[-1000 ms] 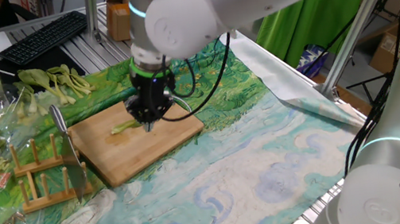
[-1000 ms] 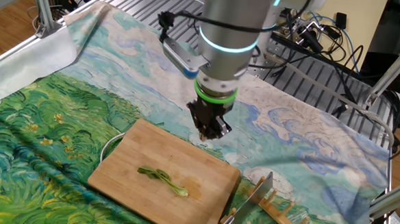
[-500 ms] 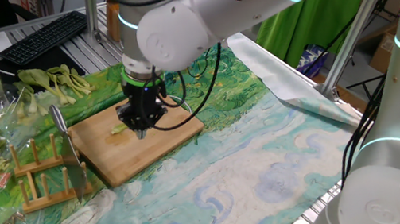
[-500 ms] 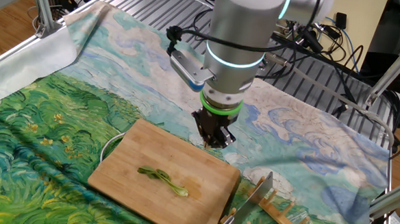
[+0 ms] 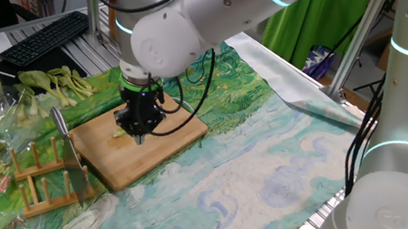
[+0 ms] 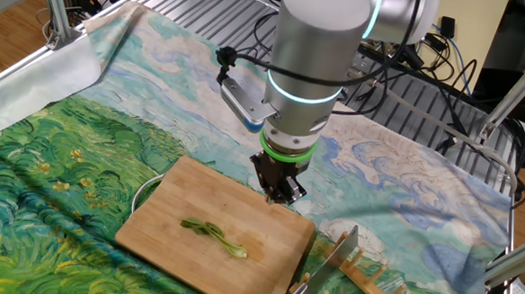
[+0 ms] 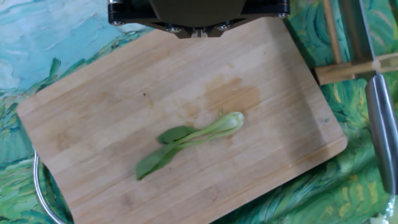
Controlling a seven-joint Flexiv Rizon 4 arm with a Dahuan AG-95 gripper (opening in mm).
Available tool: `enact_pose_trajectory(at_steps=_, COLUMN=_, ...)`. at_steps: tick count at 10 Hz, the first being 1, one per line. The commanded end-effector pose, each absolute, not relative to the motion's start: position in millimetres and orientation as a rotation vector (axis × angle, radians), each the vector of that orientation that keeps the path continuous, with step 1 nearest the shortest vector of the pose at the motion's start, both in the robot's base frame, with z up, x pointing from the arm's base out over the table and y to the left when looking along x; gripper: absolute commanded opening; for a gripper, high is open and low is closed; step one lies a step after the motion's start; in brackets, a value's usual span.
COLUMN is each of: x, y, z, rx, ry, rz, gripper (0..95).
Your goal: Chop the pakchoi
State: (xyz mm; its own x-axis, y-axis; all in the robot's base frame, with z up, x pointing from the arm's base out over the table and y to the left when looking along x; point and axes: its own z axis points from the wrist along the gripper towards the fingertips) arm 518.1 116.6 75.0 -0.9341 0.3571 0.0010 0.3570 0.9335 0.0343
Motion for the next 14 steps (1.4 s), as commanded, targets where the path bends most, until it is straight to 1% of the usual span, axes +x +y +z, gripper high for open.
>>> enact_pose_trajectory(at_steps=1, x=518.1, y=116.8, z=75.9, rx=0.581, ry=3.082, rz=0.049, gripper=0.0)
enact_pose_trajectory(at_steps=5, x=518.5, y=116.8, z=76.1, rx=0.558, ry=3.086, rz=0.037, gripper=0.0)
enact_pose_trajectory(at_steps=8, x=518.5, y=116.8, z=76.1, rx=0.561, ry=3.115, rz=0.065, gripper=0.0)
enact_pose_trajectory(at_steps=10, x=518.5, y=116.8, z=76.1, rx=0.54, ry=3.115, rz=0.05, gripper=0.0)
enact_pose_trajectory(at_steps=11, x=518.5, y=116.8, z=76.1, rx=0.514, ry=3.121, rz=0.066, gripper=0.0)
enact_pose_trajectory(at_steps=13, x=518.5, y=116.8, z=76.1, rx=0.499, ry=3.13, rz=0.138, gripper=0.0)
enact_pose_trajectory(at_steps=14, x=518.5, y=116.8, z=76.1, rx=0.519, ry=3.132, rz=0.133, gripper=0.0)
